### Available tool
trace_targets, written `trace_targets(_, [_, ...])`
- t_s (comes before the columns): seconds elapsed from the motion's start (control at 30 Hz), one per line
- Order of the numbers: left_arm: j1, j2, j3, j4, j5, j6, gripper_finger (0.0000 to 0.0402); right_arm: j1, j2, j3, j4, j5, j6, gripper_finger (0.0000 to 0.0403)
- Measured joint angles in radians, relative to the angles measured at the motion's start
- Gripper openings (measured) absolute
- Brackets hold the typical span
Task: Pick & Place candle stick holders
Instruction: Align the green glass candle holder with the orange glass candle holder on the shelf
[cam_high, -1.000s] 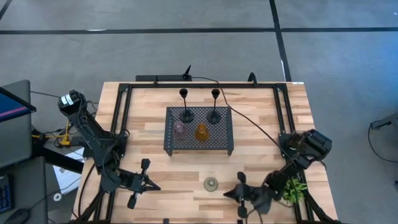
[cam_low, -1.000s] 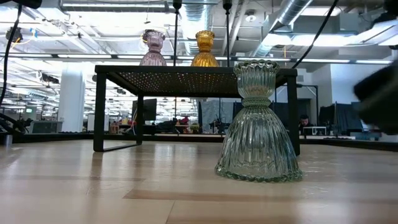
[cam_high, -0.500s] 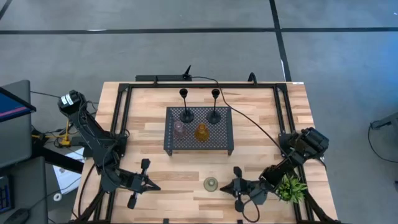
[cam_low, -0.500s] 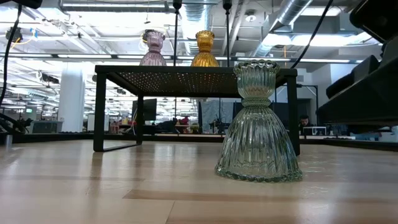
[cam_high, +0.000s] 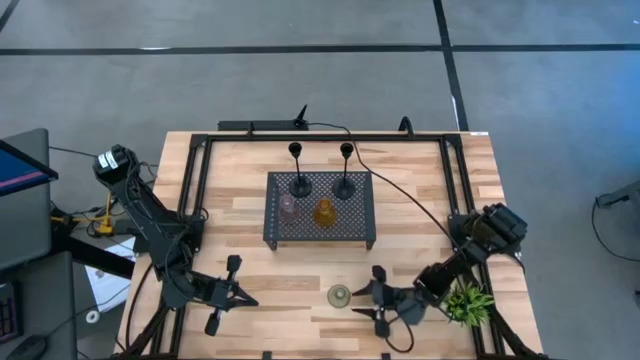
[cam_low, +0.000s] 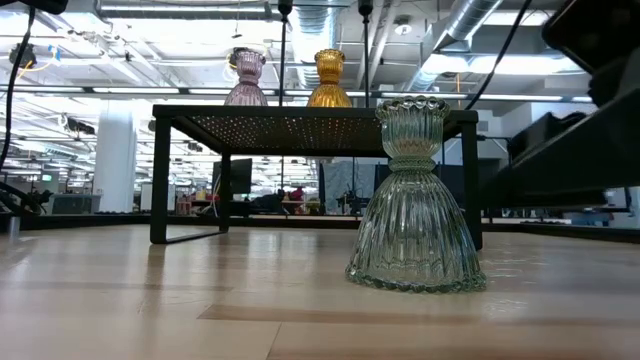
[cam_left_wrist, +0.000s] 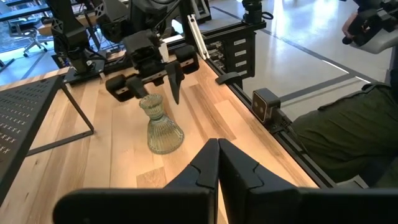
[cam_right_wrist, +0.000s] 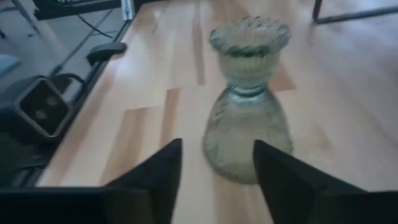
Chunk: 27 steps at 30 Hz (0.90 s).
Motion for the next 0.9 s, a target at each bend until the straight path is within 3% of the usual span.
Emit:
trace_targets(0.13, [0.000,0.000,0.000,0.000,0.000,0.000,0.0005,-0.024,0.000,0.001,0.000,0.046,-0.020,0.0251])
trace_targets(0.3, [0.000,0.000,0.000,0.000,0.000,-0.006,0.0005,-0.051,0.000,0.001,0.000,0.044,0.012,0.0291])
trace_targets(0.67, [0.000,0.000,0.000,0.000,0.000,-0.008,0.0005,-0.103,0.000,0.002,0.047,0.036,0.014,0.0326])
trace_targets(0.9, [0.000,0.000,0.000,0.000,0.000,-0.008,0.0005,-0.138,0.000,0.012,0.078,-0.086,0.012,0.0338])
